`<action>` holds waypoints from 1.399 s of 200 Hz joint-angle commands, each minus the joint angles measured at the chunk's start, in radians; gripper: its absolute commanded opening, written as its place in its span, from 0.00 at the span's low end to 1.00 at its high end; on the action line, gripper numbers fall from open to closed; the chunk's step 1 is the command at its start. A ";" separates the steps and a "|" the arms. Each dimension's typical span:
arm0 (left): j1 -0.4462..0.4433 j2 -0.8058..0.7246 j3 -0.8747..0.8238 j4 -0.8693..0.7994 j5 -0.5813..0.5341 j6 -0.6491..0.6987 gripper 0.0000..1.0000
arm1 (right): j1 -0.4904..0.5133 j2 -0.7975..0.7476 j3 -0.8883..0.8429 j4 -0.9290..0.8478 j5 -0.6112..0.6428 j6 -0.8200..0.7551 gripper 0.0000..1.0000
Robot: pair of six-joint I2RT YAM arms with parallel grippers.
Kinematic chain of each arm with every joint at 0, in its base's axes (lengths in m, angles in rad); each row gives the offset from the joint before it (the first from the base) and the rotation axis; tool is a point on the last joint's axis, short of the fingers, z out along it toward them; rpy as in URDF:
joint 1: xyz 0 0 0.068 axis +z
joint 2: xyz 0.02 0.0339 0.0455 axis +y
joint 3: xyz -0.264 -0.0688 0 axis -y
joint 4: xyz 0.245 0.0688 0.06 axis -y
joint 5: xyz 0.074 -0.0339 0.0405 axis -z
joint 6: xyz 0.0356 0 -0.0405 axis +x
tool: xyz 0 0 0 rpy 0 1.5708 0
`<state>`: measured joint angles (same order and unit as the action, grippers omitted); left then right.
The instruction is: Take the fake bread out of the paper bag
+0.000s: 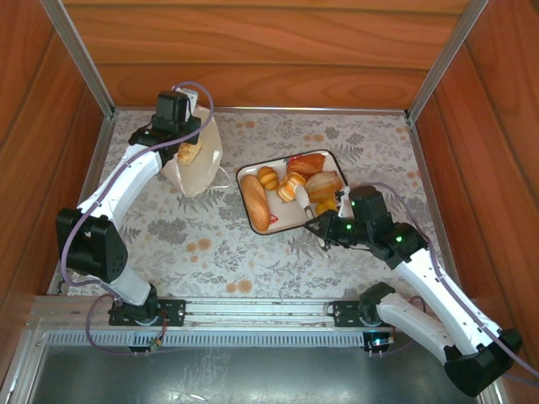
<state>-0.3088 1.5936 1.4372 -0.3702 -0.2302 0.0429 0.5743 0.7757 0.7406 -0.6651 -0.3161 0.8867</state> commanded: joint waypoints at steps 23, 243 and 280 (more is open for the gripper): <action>-0.005 -0.011 0.018 0.005 0.040 -0.020 0.00 | -0.010 0.003 -0.077 0.091 -0.035 0.043 0.00; -0.012 0.012 0.038 0.005 0.066 -0.023 0.00 | -0.073 0.205 -0.215 0.394 -0.175 0.130 0.00; -0.016 0.022 0.050 0.005 0.069 -0.023 0.00 | -0.076 0.181 -0.236 0.276 -0.157 0.143 0.05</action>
<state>-0.3164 1.6016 1.4471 -0.3733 -0.1772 0.0284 0.5060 0.9726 0.5285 -0.2806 -0.4576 0.9897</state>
